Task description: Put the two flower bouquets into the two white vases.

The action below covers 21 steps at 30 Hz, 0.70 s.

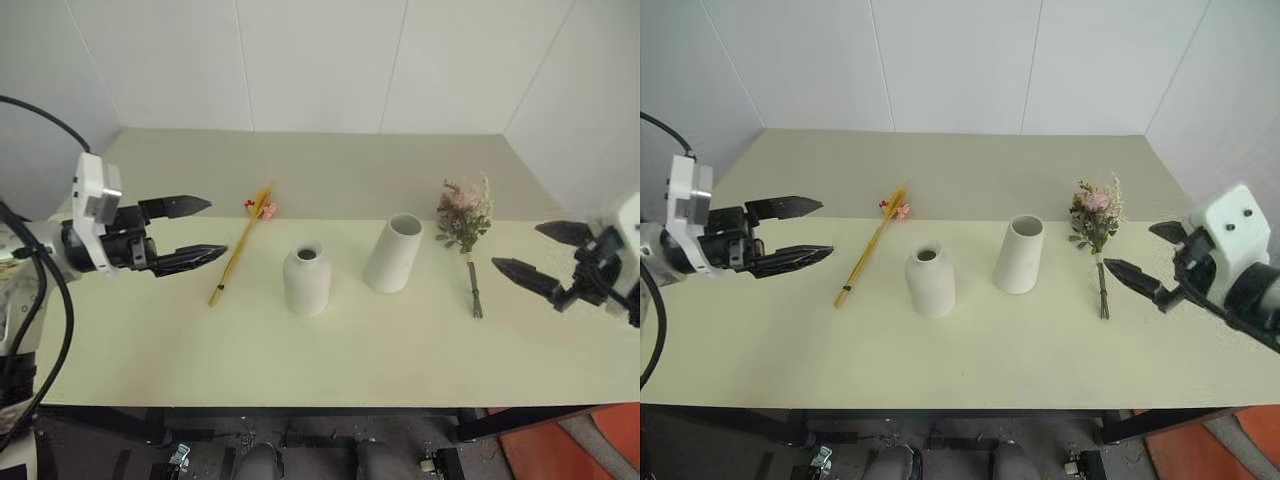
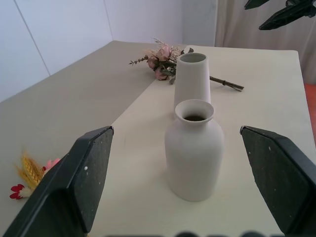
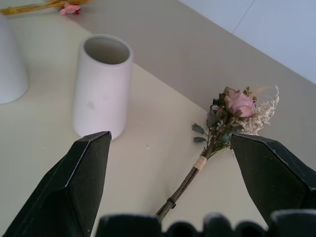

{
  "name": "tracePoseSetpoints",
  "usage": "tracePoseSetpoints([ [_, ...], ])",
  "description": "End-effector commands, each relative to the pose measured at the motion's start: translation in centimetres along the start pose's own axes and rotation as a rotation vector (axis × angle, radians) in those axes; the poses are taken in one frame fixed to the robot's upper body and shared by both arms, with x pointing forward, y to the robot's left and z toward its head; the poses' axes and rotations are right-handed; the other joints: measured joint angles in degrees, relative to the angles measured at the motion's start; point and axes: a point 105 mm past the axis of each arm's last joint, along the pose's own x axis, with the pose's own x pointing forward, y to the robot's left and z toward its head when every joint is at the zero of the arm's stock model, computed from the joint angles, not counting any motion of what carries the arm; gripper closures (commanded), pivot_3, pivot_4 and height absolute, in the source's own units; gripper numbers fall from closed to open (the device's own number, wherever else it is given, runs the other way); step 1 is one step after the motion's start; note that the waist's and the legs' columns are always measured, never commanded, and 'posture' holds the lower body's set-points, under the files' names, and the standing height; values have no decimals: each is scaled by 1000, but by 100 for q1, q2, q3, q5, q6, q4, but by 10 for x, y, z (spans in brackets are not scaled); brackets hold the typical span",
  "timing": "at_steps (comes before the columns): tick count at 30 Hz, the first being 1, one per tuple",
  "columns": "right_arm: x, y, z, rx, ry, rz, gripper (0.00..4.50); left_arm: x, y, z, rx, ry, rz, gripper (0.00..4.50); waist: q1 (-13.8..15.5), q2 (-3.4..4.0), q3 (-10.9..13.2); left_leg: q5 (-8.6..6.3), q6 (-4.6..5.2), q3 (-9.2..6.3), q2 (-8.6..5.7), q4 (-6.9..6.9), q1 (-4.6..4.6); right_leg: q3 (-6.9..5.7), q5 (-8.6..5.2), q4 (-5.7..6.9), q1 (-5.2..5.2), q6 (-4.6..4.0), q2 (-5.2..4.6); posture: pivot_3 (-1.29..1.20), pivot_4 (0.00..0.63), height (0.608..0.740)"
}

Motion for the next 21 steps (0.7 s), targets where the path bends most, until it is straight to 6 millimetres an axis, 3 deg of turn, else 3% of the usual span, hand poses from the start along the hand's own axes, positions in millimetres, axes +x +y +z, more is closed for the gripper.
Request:
tracePoseSetpoints([
  [1,26,-13,-31,90,156,-82,0,24,-9,14,53,-57,-84,34,11,-3,-2,2,-1,-1,-1,1,-8,1,6,-2,-4,-1,0,0,150,740],
  [5,77,-31,-63,219,311,-164,0,60,-17,24,79,-109,-181,34,-18,-3,-1,1,0,-2,-2,1,-19,2,12,-2,-16,-16,1,0,150,740],
  [10,118,-42,-70,266,371,-200,0,77,-21,26,99,-110,-234,34,-130,1,-1,0,3,0,-5,-12,-27,9,15,-1,-30,-13,2,0,150,740],
  [17,143,-50,-77,256,416,-211,0,73,-21,22,96,-99,-221,34,-169,4,1,-1,3,-2,-6,-12,-36,7,15,-5,-38,-13,-1,0,150,740],
  [21,149,-49,-77,269,432,-197,961,69,-22,20,86,-97,-200,0,-165,6,2,-1,3,-2,-7,-12,-33,7,15,-2,-35,-13,-2,0,150,740],
])
